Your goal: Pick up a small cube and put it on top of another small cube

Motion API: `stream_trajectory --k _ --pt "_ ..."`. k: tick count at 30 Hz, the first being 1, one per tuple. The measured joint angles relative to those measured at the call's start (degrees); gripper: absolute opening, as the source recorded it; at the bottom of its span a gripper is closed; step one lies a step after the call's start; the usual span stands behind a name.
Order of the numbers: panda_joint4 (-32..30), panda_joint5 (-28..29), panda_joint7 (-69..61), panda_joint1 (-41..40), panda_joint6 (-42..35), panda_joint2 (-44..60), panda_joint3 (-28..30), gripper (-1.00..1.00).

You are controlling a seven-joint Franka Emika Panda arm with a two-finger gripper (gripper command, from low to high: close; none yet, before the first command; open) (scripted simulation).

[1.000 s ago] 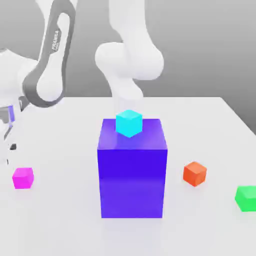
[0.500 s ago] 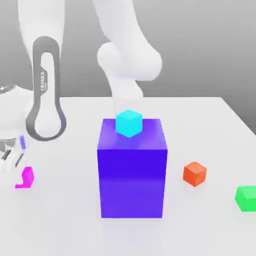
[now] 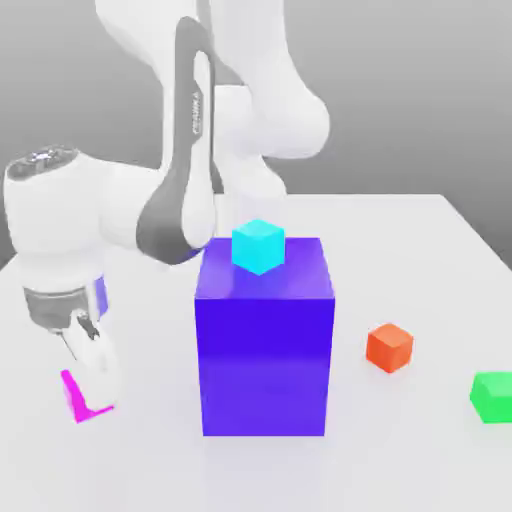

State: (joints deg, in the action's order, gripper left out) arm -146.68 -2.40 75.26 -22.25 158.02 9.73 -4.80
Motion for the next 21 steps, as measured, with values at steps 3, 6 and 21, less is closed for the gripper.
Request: stream_trajectory --k 3,6,21 --pt "1.2 0.8 5.3 5.4 -1.0 0.0 -4.0 -1.00" --pt "2.1 1.5 10.3 10.4 -2.0 -0.2 -8.0 -1.00" --pt "8.0 5.8 46.5 38.4 -7.9 -1.6 -27.4 -1.00"
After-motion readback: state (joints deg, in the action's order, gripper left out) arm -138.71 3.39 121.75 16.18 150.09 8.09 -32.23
